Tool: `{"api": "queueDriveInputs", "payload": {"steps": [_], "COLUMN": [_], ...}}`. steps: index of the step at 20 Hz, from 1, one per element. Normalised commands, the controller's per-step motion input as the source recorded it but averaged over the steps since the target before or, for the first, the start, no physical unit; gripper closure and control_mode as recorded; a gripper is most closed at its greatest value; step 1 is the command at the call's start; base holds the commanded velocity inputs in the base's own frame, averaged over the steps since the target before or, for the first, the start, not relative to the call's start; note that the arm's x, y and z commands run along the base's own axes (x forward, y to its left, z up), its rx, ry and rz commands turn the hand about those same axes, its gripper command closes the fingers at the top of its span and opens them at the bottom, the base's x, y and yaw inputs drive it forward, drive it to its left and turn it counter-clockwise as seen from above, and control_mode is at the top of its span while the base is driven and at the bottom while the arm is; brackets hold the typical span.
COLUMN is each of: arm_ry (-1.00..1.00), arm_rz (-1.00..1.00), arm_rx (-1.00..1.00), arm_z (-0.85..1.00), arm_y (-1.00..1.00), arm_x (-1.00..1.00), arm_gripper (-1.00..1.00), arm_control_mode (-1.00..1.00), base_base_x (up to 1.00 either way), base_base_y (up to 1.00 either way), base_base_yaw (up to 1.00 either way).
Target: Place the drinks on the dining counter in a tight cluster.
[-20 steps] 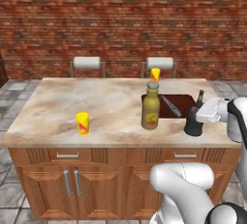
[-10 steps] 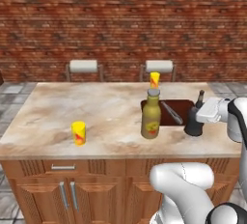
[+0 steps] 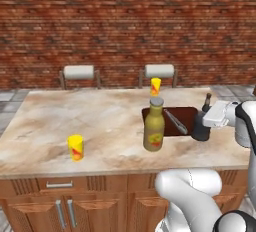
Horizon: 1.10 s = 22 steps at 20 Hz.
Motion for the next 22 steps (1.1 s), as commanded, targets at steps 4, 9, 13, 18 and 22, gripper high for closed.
{"api": "queueDriveInputs", "payload": {"steps": [4,9,13,18,22], "arm_ry": [0.00,0.00,0.00,0.00,0.00], "arm_rz": [0.00,0.00,0.00,0.00,0.00], "arm_rx": [0.00,0.00,0.00,0.00,0.06], "arm_z": [0.00,0.00,0.00,0.00,-0.18], "arm_y": [0.00,0.00,0.00,-0.01,0.01], "arm_x": [0.00,0.00,0.00,0.00,0.00], "arm_gripper": [1.00,1.00,1.00,1.00,1.00], "arm_control_mode": [1.00,1.00,1.00,-1.00,-1.00], "base_base_x": [0.40,0.30,0.00,0.02,0.00], "base_base_y": [0.00,0.00,-0.01,0.00,0.00], "base_base_yaw": [-0.05,0.00,0.00,0.00,0.00]}}
